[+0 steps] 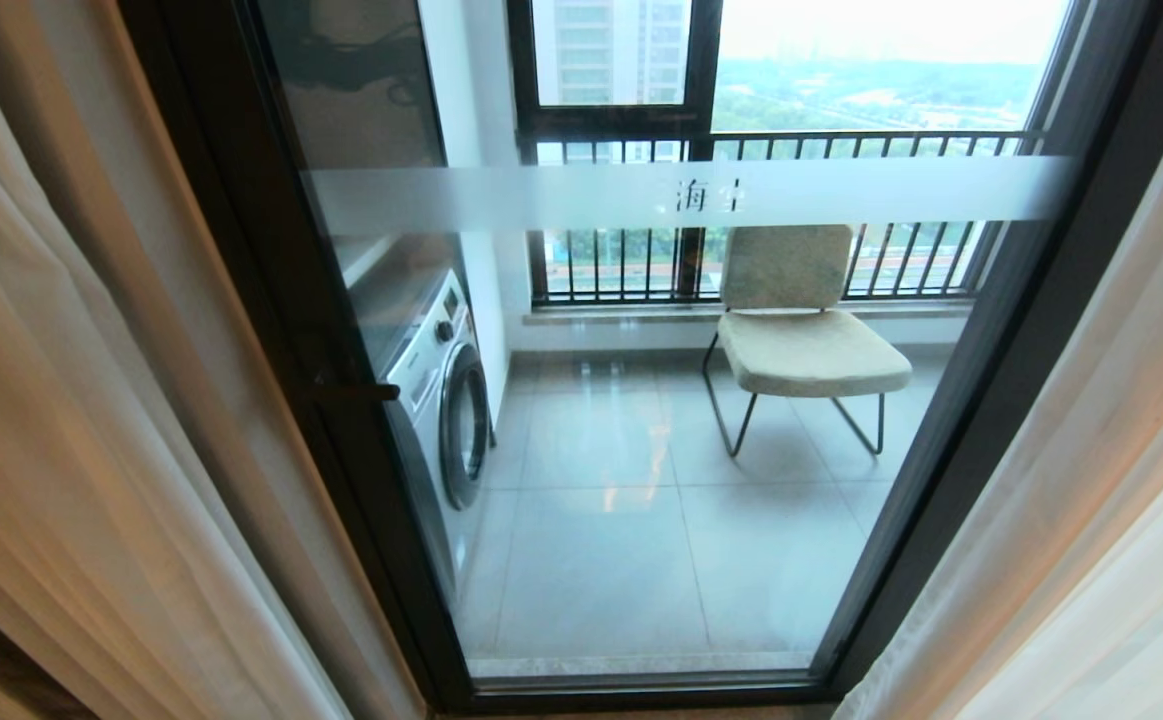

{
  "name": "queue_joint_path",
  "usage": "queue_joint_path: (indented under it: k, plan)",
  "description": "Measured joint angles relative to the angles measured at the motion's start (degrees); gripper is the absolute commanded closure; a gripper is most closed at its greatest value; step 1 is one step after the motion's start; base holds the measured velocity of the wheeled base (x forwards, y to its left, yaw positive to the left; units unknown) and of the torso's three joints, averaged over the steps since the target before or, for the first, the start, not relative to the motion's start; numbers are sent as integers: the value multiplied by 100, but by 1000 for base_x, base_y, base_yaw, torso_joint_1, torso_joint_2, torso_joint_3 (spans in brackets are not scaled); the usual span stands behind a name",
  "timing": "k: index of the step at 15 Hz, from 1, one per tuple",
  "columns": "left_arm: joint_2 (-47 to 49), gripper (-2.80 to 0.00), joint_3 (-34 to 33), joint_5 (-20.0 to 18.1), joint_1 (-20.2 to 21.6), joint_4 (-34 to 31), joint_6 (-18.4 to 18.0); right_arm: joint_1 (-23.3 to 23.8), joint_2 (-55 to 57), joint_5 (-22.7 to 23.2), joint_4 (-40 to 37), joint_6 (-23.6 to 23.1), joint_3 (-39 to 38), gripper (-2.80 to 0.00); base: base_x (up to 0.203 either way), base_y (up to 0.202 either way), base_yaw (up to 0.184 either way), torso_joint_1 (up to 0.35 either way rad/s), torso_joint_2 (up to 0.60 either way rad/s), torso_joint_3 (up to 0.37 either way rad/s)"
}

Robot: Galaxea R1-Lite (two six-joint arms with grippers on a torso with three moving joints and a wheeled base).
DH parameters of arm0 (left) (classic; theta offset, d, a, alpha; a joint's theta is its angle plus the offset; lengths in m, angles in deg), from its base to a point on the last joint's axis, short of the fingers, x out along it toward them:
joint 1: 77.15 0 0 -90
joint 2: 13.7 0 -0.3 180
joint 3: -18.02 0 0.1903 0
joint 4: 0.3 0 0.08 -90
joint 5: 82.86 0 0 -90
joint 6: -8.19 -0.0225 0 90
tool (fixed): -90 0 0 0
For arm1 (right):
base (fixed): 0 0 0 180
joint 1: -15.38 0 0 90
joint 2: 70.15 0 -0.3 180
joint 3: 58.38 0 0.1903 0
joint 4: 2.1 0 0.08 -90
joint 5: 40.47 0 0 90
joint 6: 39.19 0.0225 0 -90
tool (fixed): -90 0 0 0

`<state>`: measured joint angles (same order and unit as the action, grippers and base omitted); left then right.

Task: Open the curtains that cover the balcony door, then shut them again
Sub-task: Pull the inner curtains open on both sides

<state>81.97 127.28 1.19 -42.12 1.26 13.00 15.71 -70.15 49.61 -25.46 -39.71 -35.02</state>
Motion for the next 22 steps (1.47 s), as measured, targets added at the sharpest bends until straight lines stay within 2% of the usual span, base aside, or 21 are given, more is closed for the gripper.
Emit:
queue_joint_path:
  k: [8, 12, 16, 22]
  plan:
    - [1230, 0, 1437, -634, 1107, -41, 75, 2, 0, 0, 0, 1, 0, 0, 0, 0, 0, 0, 0, 0]
    - [1584, 0, 1639, -905, 1493, -15, 184, 2, 0, 0, 0, 0, 0, 0, 0, 0, 0, 0, 0, 0]
    - [1687, 0, 1658, -1008, 1607, -1, 194, 2, 0, 0, 0, 2, 0, 0, 0, 0, 0, 0, 0, 0]
    - [1485, 0, 1658, -1242, 1430, -18, 190, 0, 0, 0, 0, 2, 0, 0, 0, 0, 0, 0, 0, 0]
